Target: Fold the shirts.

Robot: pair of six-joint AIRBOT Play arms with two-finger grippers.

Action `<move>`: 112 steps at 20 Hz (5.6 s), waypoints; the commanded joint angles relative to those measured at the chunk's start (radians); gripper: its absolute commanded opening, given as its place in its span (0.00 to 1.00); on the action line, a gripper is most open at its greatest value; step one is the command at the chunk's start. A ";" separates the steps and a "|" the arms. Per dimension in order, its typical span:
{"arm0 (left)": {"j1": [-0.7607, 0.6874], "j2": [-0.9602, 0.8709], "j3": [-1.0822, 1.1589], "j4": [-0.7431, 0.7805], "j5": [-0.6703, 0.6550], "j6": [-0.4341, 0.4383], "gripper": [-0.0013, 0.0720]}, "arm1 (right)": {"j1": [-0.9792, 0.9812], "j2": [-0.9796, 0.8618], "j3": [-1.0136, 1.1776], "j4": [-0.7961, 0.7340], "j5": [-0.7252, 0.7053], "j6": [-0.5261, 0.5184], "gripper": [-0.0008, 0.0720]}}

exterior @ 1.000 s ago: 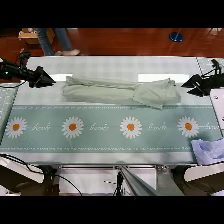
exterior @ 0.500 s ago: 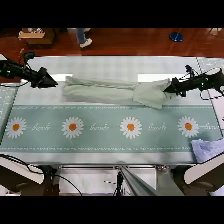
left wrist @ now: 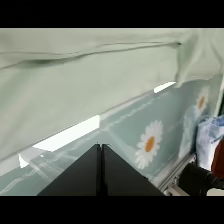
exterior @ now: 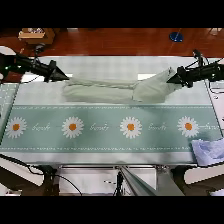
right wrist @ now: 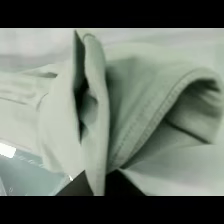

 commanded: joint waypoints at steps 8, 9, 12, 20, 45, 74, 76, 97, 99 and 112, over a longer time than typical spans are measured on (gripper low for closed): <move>-0.418 0.000 0.000 -0.049 0.175 -0.103 0.05 | 0.000 0.275 0.001 -0.130 0.195 0.053 0.04; -0.457 0.000 0.000 -0.049 0.201 -0.111 0.05 | 0.000 0.296 0.001 -0.137 0.208 0.061 0.04; -0.567 -0.013 0.000 -0.049 0.252 -0.163 0.05 | 0.000 0.348 0.001 -0.148 0.230 0.067 0.04; -0.751 -0.071 0.000 -0.104 0.457 -0.222 0.05 | 0.001 0.394 0.001 -0.162 0.276 0.103 0.04; -0.673 0.043 0.000 0.000 0.595 -0.185 0.05 | 0.207 0.391 0.001 -0.288 0.212 0.183 0.04; -0.011 0.544 -0.291 0.327 0.132 -0.010 0.26 | 0.290 0.286 -0.033 -0.566 0.082 0.359 0.72; -0.010 0.529 -0.291 0.349 0.138 -0.010 0.41 | 0.190 0.289 -0.159 -0.481 0.114 0.309 0.80; -0.010 0.511 -0.291 0.431 0.112 -0.011 0.41 | 0.290 0.175 -0.509 0.415 -0.348 -0.071 0.04; -0.010 0.508 -0.291 0.431 0.119 -0.011 0.41 | 0.199 0.299 -0.459 0.315 -0.245 -0.038 0.04; -0.010 0.455 -0.291 0.430 0.275 -0.010 0.41 | -0.578 0.776 -0.119 -0.376 0.521 0.356 0.04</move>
